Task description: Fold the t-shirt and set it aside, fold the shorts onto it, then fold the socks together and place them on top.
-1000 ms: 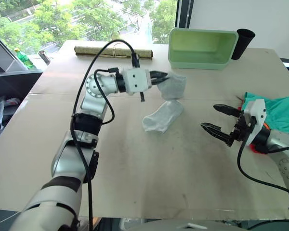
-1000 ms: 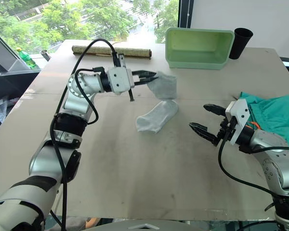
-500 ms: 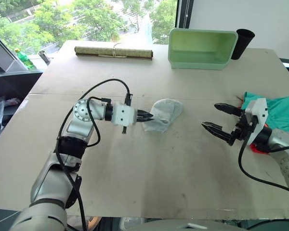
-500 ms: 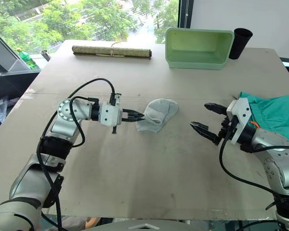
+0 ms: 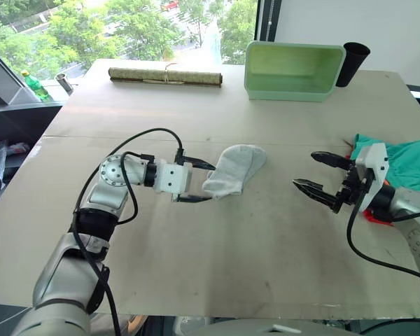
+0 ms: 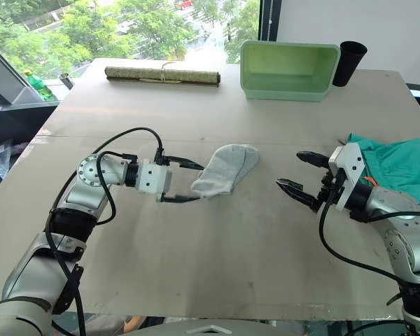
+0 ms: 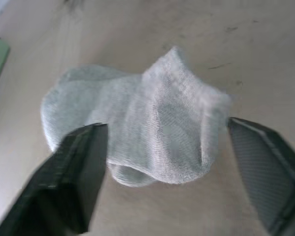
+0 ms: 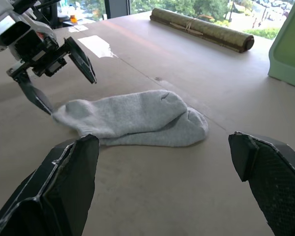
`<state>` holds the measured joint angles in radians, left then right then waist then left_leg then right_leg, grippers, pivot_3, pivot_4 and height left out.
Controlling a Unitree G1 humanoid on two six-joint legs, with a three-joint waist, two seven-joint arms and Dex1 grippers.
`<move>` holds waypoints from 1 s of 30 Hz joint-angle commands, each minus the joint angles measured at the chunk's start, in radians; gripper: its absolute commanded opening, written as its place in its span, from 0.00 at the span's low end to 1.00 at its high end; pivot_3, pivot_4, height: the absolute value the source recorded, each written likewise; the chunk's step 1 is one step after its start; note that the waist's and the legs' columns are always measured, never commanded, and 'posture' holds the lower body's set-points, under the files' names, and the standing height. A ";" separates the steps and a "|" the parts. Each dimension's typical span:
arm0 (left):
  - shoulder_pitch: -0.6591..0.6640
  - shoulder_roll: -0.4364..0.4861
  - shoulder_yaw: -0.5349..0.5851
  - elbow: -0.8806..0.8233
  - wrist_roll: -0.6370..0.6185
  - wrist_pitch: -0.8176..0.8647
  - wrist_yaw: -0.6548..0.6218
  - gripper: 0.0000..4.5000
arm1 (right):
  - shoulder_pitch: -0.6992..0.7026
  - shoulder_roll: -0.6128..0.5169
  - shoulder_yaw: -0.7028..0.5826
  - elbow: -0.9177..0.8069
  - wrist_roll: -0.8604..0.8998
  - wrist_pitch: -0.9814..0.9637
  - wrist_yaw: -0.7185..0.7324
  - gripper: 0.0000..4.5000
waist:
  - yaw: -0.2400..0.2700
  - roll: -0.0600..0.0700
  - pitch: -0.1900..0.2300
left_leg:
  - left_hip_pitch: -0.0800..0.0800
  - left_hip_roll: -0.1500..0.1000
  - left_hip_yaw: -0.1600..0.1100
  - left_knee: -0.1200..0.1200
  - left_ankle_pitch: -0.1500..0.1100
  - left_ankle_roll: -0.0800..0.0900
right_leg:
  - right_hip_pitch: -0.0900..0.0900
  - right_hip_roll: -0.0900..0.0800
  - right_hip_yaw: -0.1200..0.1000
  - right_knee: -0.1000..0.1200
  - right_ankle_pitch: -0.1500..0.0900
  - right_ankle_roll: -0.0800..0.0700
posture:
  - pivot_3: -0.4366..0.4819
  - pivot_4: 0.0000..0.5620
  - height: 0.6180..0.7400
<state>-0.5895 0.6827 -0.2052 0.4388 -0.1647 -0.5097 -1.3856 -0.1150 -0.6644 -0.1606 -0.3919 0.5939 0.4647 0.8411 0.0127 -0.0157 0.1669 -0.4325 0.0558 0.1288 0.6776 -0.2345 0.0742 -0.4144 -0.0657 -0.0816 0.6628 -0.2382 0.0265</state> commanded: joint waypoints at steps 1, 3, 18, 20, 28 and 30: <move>-0.036 0.016 0.072 -0.066 -0.142 0.197 -0.036 0.98 | -0.025 -0.003 0.048 -0.056 0.019 0.029 0.012 1.00 | 0.000 0.000 0.000 | 0.000 0.000 0.000 0.000 0.000 0.000 | 0.000 0.000 0.000 0.000 0.000 0.000 | 0.48 0.27 1.00; -0.058 0.019 0.091 -0.060 -0.163 0.248 -0.045 0.98 | -0.034 0.005 0.078 -0.067 0.011 0.041 0.005 1.00 | -0.001 0.000 0.000 | 0.000 0.000 -0.001 0.000 0.000 0.000 | 0.000 0.000 0.000 0.000 0.000 0.000 | 0.48 0.27 1.00; -0.567 -0.281 -0.023 0.666 0.193 0.081 0.262 0.98 | -0.111 0.066 0.265 -0.110 0.003 0.104 0.003 1.00 | 0.001 -0.001 0.001 | -0.003 -0.002 0.000 0.005 -0.001 0.002 | 0.001 0.001 -0.001 0.000 0.000 0.001 | 0.48 0.27 1.00; -0.613 -0.303 -0.051 0.751 0.256 0.048 0.318 0.98 | -0.117 0.073 0.279 -0.116 -0.006 0.106 -0.008 1.00 | -0.001 -0.002 0.001 | -0.003 -0.001 0.000 0.005 -0.002 0.003 | 0.000 0.001 -0.001 0.000 0.000 0.001 | 0.48 0.27 1.00; -0.694 -0.320 -0.020 0.861 0.325 0.022 0.418 0.98 | -0.158 0.135 0.326 -0.069 -0.123 0.078 -0.111 1.00 | -0.008 -0.002 0.001 | -0.006 0.000 0.001 0.005 0.000 0.000 | -0.005 0.002 0.000 0.001 0.000 0.001 | 0.48 0.27 1.00; -0.687 -0.311 0.031 0.845 0.279 0.018 0.346 0.98 | -0.207 0.159 0.315 -0.001 -0.148 0.075 -0.135 1.00 | -0.008 -0.003 0.001 | -0.007 0.000 0.001 0.005 0.000 0.000 | -0.006 0.001 0.000 0.001 0.000 0.001 | 0.48 0.27 1.00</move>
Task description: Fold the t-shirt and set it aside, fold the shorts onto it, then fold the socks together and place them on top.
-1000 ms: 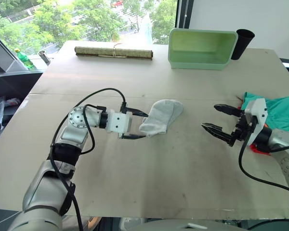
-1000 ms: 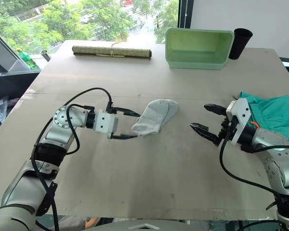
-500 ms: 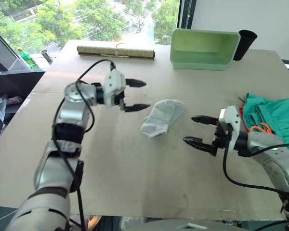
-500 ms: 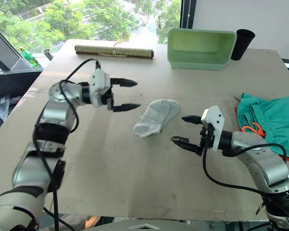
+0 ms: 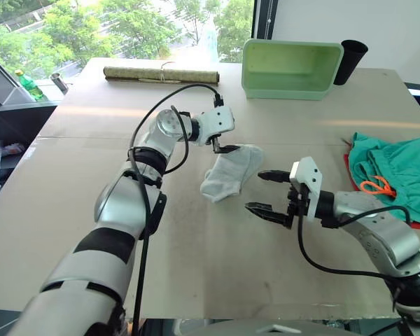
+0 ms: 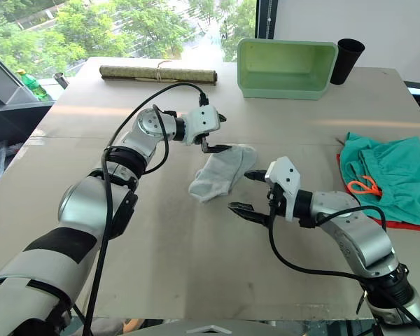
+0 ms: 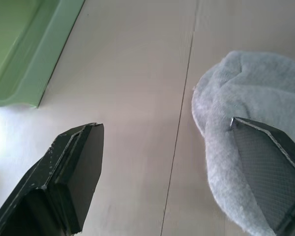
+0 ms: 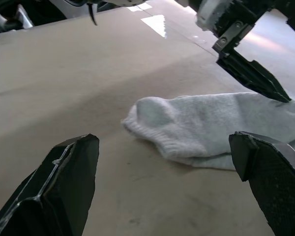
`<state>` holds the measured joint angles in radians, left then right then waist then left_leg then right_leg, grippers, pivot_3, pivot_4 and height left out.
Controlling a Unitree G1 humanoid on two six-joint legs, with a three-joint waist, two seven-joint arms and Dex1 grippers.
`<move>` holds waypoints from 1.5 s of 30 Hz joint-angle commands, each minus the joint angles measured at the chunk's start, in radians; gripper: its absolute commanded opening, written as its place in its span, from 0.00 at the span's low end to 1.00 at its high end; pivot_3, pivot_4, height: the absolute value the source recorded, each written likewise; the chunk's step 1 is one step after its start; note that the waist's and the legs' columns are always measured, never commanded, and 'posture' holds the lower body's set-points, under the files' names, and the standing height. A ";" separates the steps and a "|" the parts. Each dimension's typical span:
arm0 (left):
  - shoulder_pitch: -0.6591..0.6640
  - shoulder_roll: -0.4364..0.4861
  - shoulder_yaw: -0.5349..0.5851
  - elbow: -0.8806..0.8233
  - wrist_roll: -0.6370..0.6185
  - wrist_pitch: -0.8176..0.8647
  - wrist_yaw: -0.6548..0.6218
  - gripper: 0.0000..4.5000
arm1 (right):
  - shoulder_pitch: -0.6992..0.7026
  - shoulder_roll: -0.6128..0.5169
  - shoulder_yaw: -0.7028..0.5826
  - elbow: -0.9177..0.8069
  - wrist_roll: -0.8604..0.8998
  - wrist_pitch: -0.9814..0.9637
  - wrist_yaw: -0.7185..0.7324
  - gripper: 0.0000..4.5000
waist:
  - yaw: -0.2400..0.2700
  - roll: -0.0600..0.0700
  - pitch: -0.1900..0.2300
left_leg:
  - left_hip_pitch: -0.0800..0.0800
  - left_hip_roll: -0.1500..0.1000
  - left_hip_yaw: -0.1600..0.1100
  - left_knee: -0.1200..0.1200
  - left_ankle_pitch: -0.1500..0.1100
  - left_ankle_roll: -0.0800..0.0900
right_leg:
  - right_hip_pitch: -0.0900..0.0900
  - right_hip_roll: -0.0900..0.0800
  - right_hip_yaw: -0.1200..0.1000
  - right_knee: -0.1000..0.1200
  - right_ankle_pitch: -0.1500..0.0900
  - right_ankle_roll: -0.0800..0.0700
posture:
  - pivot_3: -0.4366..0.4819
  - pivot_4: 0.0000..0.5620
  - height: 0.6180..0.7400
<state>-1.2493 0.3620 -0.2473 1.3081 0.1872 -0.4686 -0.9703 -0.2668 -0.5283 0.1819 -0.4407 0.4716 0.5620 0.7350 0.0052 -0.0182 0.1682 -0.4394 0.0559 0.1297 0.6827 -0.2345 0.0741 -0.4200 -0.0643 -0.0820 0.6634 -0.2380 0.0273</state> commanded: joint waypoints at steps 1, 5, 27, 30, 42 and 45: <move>-0.017 0.022 0.108 -0.045 -0.112 -0.018 -0.127 0.98 | -0.098 0.036 -0.028 0.102 -0.037 -0.017 -0.037 1.00 | -0.001 0.000 0.000 | 0.000 0.000 0.000 0.001 0.000 0.000 | 0.000 0.000 0.000 0.000 0.000 0.000 | 0.48 0.27 1.00; 0.059 0.082 0.194 -0.162 -0.224 0.044 -0.309 0.98 | -0.247 0.087 -0.005 0.305 -0.087 -0.027 -0.026 1.00 | -0.018 0.000 0.001 | -0.001 0.000 0.000 0.002 0.001 -0.001 | -0.001 -0.001 0.000 0.001 0.000 0.000 | 0.48 0.27 1.00; 0.773 0.401 0.316 -1.372 -0.529 0.801 -0.293 0.98 | -0.694 0.264 0.044 1.034 -0.257 -0.140 0.199 1.00 | -0.020 0.002 0.002 | -0.008 0.000 0.000 0.004 0.004 -0.006 | -0.013 -0.002 0.001 0.015 0.000 -0.001 | 0.48 0.27 1.00; 0.819 0.424 0.336 -1.440 -0.558 0.856 -0.261 0.98 | -0.722 0.293 0.032 1.086 -0.273 -0.153 0.201 1.00 | -0.023 0.002 0.002 | -0.008 0.000 0.000 0.003 0.004 -0.006 | -0.013 -0.002 0.002 0.015 0.000 -0.001 | 0.48 0.27 1.00; 0.913 0.475 0.379 -1.547 -0.609 0.930 -0.186 1.00 | -0.761 0.322 0.005 1.164 -0.311 -0.147 0.191 0.06 | -0.023 0.002 0.002 | -0.008 0.000 0.000 0.003 0.004 -0.006 | -0.013 -0.003 0.002 0.015 0.000 -0.001 | 0.48 0.27 1.00; 0.918 0.477 0.380 -1.555 -0.614 0.936 -0.179 1.00 | -0.764 0.320 0.001 1.168 -0.313 -0.145 0.189 0.01 | -0.023 0.002 0.002 | -0.008 0.000 0.000 0.003 0.004 -0.006 | -0.013 -0.003 0.002 0.015 0.000 -0.001 | 0.48 0.27 1.00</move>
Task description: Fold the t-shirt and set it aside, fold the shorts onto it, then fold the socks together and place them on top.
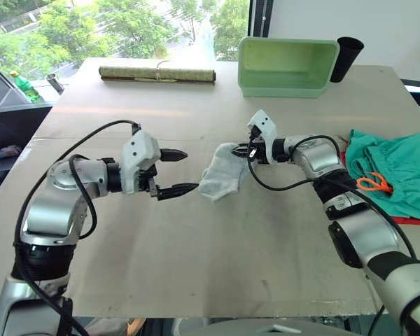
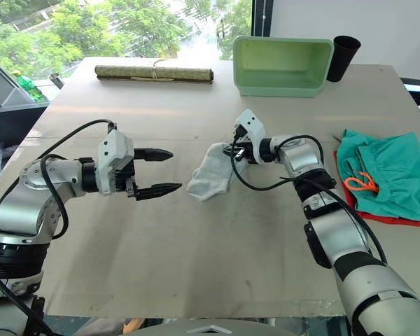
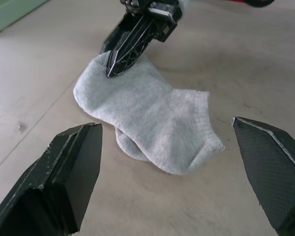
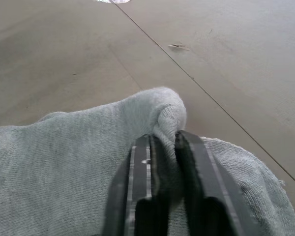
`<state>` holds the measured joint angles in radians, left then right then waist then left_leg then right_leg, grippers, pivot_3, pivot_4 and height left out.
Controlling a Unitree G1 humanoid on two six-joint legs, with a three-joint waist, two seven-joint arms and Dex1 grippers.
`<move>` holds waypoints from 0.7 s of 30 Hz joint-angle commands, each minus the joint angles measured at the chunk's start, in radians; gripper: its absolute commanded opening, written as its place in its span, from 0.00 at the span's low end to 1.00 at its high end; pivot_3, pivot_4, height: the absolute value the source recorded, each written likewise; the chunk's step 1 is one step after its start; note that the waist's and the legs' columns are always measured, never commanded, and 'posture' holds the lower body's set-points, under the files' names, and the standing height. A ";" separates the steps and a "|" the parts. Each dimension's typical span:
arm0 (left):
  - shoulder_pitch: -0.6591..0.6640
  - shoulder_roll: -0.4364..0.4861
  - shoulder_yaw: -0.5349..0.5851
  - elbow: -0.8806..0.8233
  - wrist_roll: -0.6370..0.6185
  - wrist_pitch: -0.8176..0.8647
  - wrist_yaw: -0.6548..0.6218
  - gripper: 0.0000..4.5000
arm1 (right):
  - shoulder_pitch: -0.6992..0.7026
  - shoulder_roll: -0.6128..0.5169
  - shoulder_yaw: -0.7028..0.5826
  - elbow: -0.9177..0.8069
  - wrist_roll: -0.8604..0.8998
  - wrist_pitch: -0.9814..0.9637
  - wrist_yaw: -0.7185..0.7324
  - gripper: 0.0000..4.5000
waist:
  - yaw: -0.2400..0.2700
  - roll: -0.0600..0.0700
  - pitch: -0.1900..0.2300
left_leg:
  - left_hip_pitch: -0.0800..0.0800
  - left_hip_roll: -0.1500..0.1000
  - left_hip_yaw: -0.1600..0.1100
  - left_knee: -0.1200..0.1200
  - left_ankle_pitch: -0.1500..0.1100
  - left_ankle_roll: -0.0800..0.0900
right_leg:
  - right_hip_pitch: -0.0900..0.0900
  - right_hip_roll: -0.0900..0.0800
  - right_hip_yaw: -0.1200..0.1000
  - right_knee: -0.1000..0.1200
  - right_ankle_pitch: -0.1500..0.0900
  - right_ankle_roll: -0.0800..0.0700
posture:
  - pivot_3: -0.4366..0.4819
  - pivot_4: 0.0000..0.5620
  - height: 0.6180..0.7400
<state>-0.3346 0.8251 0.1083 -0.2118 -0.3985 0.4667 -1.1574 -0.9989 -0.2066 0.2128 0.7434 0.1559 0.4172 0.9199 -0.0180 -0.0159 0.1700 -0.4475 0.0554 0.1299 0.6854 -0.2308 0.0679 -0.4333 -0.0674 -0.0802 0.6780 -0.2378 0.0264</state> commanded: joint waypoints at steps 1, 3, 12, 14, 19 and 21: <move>0.004 0.015 0.024 -0.038 -0.029 0.003 0.011 1.00 | -0.032 -0.006 -0.033 -0.023 0.005 0.002 0.007 0.01 | 0.000 0.000 0.000 | 0.000 0.000 0.000 0.000 0.000 0.000 | 0.000 0.000 0.000 0.000 0.000 0.000 | 0.48 0.27 1.00; 0.005 0.016 0.023 -0.041 -0.030 0.006 0.017 1.00 | -0.032 -0.012 -0.039 -0.034 0.007 0.006 0.012 0.01 | 0.000 0.000 0.000 | 0.000 0.000 0.000 0.000 0.000 0.000 | 0.000 0.000 0.000 0.000 0.000 0.000 | 0.48 0.27 1.00; 0.010 0.004 0.005 -0.032 -0.028 -0.007 0.039 1.00 | 0.077 -0.072 -0.130 -0.323 0.052 0.208 -0.098 0.01 | 0.004 0.000 0.000 | 0.000 0.000 0.000 -0.001 0.000 0.000 | 0.000 -0.001 -0.001 0.000 0.000 0.000 | 0.48 0.27 1.00; 0.006 -0.002 -0.003 -0.020 -0.022 -0.014 0.042 1.00 | 0.108 -0.073 -0.147 -0.377 0.066 0.258 -0.125 0.01 | 0.003 0.000 0.000 | 0.000 -0.001 0.000 -0.001 0.000 0.000 | 0.000 -0.002 -0.001 0.000 0.000 0.000 | 0.48 0.27 1.00; -0.006 -0.020 -0.031 0.008 -0.007 -0.035 0.049 1.00 | 0.161 -0.063 -0.149 -0.445 0.073 0.323 -0.182 0.01 | 0.000 0.000 0.000 | 0.000 0.000 0.000 -0.001 0.000 0.000 | -0.001 -0.001 -0.001 0.000 0.000 0.000 | 0.48 0.27 1.00; -0.010 -0.025 -0.043 0.022 -0.002 -0.047 0.055 1.00 | 0.167 -0.046 -0.154 -0.455 0.079 0.339 -0.208 0.01 | 0.000 0.000 0.000 | 0.000 0.000 0.000 -0.001 0.000 0.000 | -0.001 -0.001 0.000 0.000 0.000 0.000 | 0.48 0.27 1.00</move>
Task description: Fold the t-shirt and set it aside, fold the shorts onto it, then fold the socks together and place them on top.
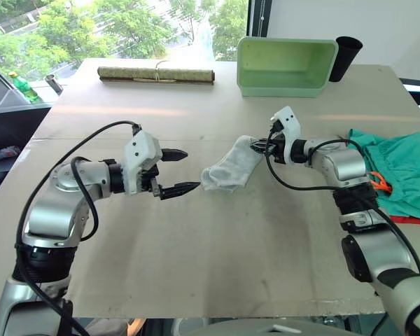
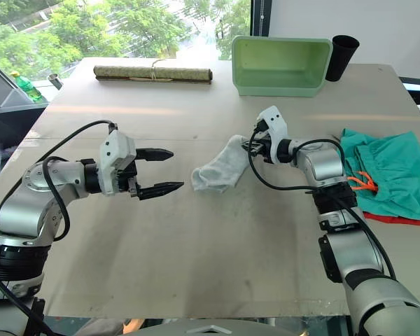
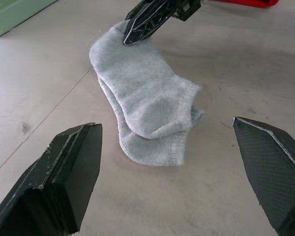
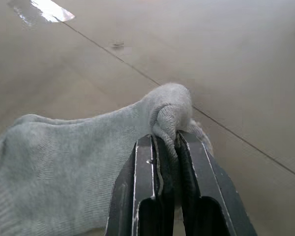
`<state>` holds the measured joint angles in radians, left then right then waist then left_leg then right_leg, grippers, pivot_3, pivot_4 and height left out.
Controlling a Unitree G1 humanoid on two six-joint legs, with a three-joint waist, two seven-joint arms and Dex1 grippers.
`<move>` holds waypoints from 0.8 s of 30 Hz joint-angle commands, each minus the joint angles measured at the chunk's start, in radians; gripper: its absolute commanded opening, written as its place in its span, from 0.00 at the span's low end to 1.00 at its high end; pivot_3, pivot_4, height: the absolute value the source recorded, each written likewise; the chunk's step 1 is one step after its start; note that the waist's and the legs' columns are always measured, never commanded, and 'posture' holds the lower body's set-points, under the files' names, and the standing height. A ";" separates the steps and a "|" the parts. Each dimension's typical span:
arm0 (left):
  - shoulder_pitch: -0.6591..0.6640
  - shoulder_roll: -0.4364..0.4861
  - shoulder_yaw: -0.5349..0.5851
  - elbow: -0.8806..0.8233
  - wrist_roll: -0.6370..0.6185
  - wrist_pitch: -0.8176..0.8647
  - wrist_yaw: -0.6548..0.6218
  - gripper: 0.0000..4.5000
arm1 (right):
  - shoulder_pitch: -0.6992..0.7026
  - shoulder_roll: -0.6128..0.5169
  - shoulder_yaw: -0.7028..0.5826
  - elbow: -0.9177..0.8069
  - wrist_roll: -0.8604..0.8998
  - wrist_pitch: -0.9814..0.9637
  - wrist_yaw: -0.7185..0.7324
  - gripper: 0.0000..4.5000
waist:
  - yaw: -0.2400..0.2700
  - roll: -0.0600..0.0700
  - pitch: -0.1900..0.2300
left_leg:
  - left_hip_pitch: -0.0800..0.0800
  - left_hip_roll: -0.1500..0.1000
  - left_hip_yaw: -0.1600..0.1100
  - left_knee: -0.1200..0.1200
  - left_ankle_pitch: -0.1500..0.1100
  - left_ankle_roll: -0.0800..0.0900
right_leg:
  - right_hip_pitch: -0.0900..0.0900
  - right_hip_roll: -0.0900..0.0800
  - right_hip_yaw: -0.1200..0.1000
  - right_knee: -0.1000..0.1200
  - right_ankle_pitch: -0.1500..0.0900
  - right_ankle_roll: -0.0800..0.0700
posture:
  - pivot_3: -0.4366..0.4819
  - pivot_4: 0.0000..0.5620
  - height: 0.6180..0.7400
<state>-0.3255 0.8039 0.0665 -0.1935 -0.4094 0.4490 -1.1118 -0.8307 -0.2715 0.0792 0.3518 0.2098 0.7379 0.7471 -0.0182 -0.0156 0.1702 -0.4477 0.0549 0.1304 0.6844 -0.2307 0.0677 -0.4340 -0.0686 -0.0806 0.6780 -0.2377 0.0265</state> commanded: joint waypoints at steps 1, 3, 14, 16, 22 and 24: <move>-0.021 -0.007 -0.006 0.012 0.013 -0.034 0.012 1.00 | -0.001 0.030 -0.028 -0.065 0.028 0.026 -0.054 0.01 | 0.000 0.000 0.000 | 0.000 0.000 0.000 0.000 0.000 0.000 | 0.000 0.000 0.000 0.000 0.000 0.000 | 0.48 0.27 1.00; -0.018 -0.016 -0.027 0.032 0.035 -0.054 0.019 1.00 | -0.002 0.047 -0.042 -0.063 0.032 0.032 -0.084 0.01 | 0.001 0.000 0.000 | 0.000 0.000 0.000 0.000 0.000 0.000 | 0.000 0.000 0.000 0.000 0.000 0.000 | 0.48 0.27 1.00; -0.099 -0.144 -0.179 0.223 0.255 -0.375 0.111 1.00 | 0.002 0.060 -0.045 -0.064 0.052 0.032 -0.127 0.01 | 0.004 0.000 0.000 | 0.000 0.000 0.000 0.000 0.000 0.000 | 0.000 0.000 0.000 0.000 0.000 0.000 | 0.48 0.27 1.00; -0.122 -0.150 -0.202 0.266 0.285 -0.436 0.095 0.89 | 0.003 0.061 -0.046 -0.065 0.054 0.032 -0.132 0.00 | 0.004 0.000 0.000 | 0.000 0.000 0.000 0.000 0.000 0.000 | 0.000 0.001 0.000 0.000 0.000 0.000 | 0.48 0.27 1.00; -0.165 -0.152 -0.243 0.366 0.344 -0.581 0.064 0.39 | 0.001 0.059 -0.046 -0.067 0.060 0.032 -0.140 0.00 | 0.002 0.000 0.000 | -0.001 0.000 0.001 -0.001 0.000 0.000 | -0.001 0.001 0.000 0.000 0.000 0.000 | 0.48 0.27 1.00; -0.177 -0.154 -0.255 0.383 0.347 -0.615 0.040 0.39 | 0.001 0.057 -0.044 -0.066 0.060 0.031 -0.140 0.00 | 0.002 0.000 0.000 | -0.001 0.000 0.001 -0.001 0.000 0.000 | -0.001 0.001 0.000 0.000 0.000 0.000 | 0.48 0.27 1.00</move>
<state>-0.4791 0.6474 -0.1835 0.1929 -0.0676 -0.1200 -1.0529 -0.8271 -0.2105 0.0529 0.3269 0.2543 0.7787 0.6058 -0.0164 -0.0151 0.1700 -0.4483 0.0549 0.1316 0.6838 -0.2307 0.0679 -0.4350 -0.0681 -0.0806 0.6779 -0.2377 0.0265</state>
